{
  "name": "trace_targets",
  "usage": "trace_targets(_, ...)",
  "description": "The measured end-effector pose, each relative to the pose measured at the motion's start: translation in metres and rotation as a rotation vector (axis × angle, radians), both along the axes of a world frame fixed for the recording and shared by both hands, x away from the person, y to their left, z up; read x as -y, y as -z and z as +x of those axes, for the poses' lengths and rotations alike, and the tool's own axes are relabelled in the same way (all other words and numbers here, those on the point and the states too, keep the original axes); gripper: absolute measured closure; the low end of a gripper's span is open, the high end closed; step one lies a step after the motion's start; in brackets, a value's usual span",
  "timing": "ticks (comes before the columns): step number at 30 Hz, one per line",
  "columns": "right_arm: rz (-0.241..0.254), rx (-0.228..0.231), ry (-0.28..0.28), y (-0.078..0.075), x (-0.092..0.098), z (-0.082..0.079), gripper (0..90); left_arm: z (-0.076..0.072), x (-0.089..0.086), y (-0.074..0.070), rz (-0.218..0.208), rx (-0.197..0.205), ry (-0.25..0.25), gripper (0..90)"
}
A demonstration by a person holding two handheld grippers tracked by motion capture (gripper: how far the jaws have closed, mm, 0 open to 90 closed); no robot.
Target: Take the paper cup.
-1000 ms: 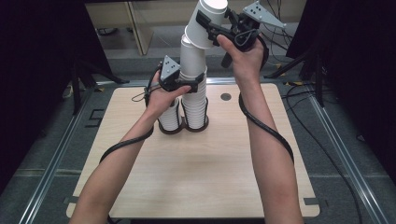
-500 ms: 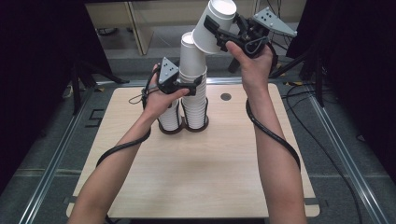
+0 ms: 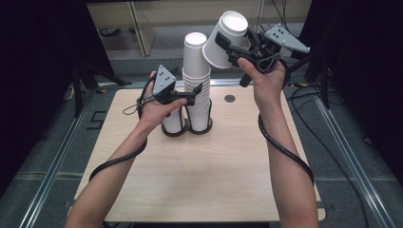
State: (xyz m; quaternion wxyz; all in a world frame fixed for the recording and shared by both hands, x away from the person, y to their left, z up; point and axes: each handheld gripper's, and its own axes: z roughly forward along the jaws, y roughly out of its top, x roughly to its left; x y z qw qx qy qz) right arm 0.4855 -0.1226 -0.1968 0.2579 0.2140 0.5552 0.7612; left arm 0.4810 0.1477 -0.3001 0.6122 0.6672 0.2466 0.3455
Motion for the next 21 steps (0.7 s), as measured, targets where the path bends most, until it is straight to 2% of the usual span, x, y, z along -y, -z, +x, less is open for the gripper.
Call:
trace_targets(1, 0.000, 0.000, 0.000, 0.000, 0.000, 0.000, 23.9, 0.000, 0.000, 0.000, 0.000, 0.000, 0.000, 0.0)
trace_targets(2, -0.006, -0.001, -0.001, 0.004, 0.002, -0.003, 23.9, -0.008, -0.001, 0.002, 0.011, -0.003, 0.018, 0.0)
trace_targets(4, -0.005, -0.006, -0.003, 0.006, 0.002, -0.005, 23.9, -0.012, -0.001, 0.003, 0.015, 0.002, 0.021, 0.0)
trace_targets(9, -0.028, -0.025, -0.004, 0.020, 0.005, -0.013, 23.9, -0.032, -0.004, 0.009, 0.026, -0.004, 0.049, 0.0)
trace_targets(11, -0.031, -0.026, -0.005, 0.022, 0.006, -0.014, 23.9, -0.035, -0.005, 0.011, 0.029, -0.005, 0.053, 0.0)
trace_targets(12, -0.045, -0.032, -0.007, 0.028, 0.006, -0.017, 23.9, -0.040, -0.006, 0.014, 0.029, -0.010, 0.071, 0.0)
trace_targets(18, -0.057, -0.057, -0.015, 0.043, 0.006, -0.025, 23.8, -0.051, -0.009, 0.022, 0.036, -0.022, 0.096, 0.0)
trace_targets(21, -0.076, -0.073, -0.020, 0.058, 0.005, -0.029, 23.8, -0.059, -0.010, 0.028, 0.044, -0.021, 0.110, 0.0)
